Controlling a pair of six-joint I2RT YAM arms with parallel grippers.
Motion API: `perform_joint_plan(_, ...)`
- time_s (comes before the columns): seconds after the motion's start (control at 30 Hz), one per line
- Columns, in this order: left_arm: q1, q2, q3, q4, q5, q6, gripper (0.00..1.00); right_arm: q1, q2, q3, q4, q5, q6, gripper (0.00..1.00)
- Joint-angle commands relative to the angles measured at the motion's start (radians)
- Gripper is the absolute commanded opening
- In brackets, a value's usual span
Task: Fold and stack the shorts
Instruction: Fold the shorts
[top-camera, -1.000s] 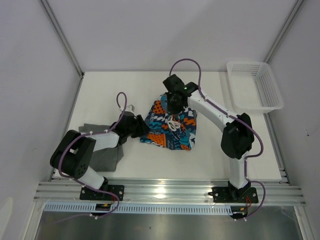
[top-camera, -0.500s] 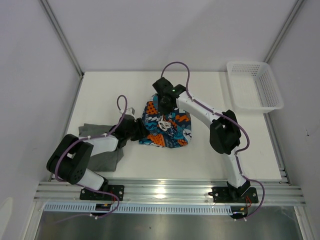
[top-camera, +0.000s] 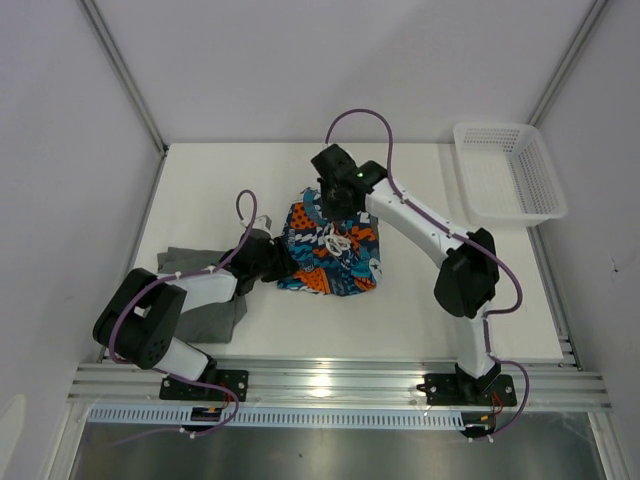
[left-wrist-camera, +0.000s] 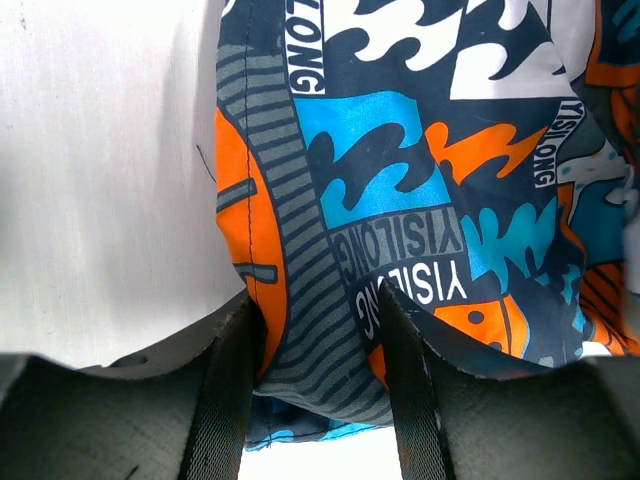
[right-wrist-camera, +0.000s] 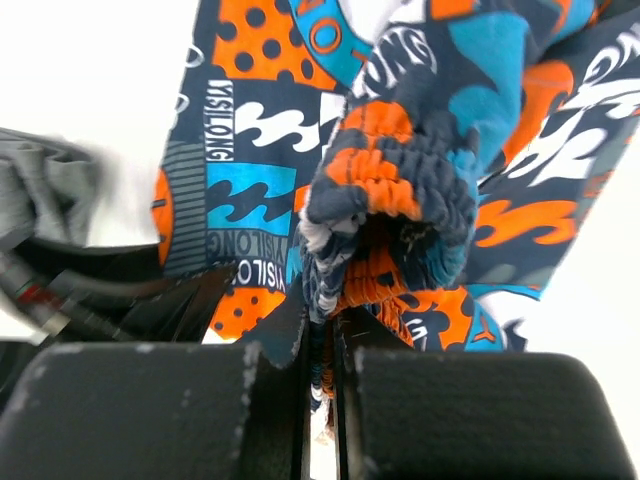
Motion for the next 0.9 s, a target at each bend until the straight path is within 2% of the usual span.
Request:
perform_joint_plan(0.0,-0.008,0.014,-0.024,-0.158,-0.025,0.038,0.53,0.005,-0.082,0.052,-0.026,0.018,-0.035,0.0)
perform_joint_plan(0.33,-0.008,0.011,-0.031,-0.162,-0.025,0.043,0.53,0.031,-0.05,0.123,-0.026,-0.029,-0.04,0.0)
perform_joint_plan(0.87,-0.01,-0.006,-0.044,-0.171,-0.025,0.048,0.52,0.054,0.194,0.113,0.125,-0.097,-0.047,0.0)
